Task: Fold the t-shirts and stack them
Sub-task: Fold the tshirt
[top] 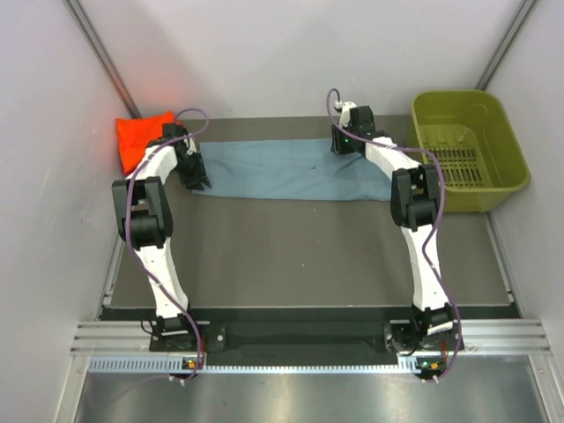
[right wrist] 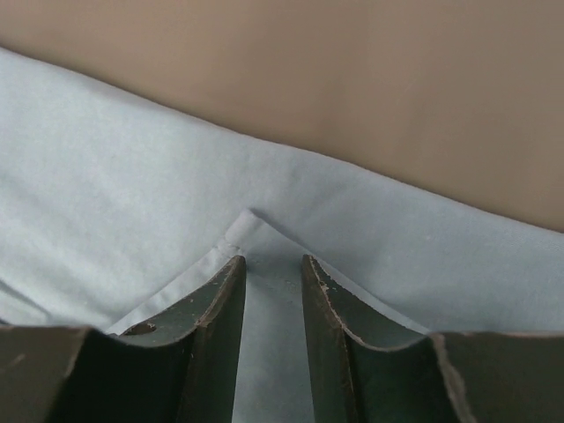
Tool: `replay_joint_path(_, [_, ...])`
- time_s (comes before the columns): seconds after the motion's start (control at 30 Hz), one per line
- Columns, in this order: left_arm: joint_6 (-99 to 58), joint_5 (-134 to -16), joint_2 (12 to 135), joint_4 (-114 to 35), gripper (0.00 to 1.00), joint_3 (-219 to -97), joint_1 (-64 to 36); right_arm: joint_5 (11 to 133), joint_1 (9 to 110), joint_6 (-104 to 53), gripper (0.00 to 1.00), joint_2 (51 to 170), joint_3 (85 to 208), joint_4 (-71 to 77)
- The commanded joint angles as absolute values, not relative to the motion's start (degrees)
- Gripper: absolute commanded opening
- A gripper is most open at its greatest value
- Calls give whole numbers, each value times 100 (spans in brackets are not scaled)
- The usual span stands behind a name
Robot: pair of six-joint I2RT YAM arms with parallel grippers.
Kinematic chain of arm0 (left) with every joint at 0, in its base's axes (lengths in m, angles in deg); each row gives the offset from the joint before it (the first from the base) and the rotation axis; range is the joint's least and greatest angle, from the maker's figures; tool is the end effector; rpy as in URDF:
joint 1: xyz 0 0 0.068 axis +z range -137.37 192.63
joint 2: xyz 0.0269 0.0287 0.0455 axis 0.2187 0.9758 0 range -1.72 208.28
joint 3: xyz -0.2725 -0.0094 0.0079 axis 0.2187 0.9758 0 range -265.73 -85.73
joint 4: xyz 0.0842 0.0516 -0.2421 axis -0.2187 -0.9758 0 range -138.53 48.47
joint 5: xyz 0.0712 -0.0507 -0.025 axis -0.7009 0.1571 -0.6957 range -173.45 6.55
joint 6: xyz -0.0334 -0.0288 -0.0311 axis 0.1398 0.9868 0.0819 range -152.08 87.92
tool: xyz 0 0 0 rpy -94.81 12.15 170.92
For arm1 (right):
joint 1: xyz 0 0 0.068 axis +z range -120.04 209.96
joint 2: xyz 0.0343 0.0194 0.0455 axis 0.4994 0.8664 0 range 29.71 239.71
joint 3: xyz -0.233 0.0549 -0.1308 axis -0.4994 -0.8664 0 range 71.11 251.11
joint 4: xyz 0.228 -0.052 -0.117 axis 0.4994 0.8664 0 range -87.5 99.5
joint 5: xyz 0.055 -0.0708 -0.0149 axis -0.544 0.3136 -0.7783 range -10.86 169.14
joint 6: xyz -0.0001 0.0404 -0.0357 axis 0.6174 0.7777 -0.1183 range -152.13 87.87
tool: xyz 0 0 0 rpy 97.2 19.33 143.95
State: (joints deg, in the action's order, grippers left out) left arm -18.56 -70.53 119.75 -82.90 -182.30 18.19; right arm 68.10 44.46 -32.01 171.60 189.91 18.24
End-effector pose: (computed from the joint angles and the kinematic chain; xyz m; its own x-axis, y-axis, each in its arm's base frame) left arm 0.4477 0.0355 0.1904 -0.8847 -0.3150 -0.3435 -0.2177 0.9310 -0.2931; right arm 0.5419 0.1473 0.1673 -0.6079 -0.1550 -0.7787 -0.3889 0.9132 0.1219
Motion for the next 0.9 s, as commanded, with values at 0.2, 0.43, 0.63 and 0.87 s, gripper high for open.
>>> replay_joint_path(0.2, [-1863, -7071, 11808, -8232, 35, -18346, 1746, 7176, 4595, -3170, 22, 17236, 19415, 1709])
replay_joint_path(0.43, [-1846, -7088, 11781, -8214, 35, -18329, 1729, 7220, 4622, -3354, 0, 17201, 19380, 1700])
replay_joint_path(0.63, [-1837, -7088, 11790, -8205, 35, -18329, 1729, 7194, 4666, -3415, 0, 17104, 19450, 1621])
replay_joint_path(0.87, [-1828, -7062, 11825, -8188, 35, -18338, 1711, 7202, 4736, -3381, 4, 17130, 19565, 1550])
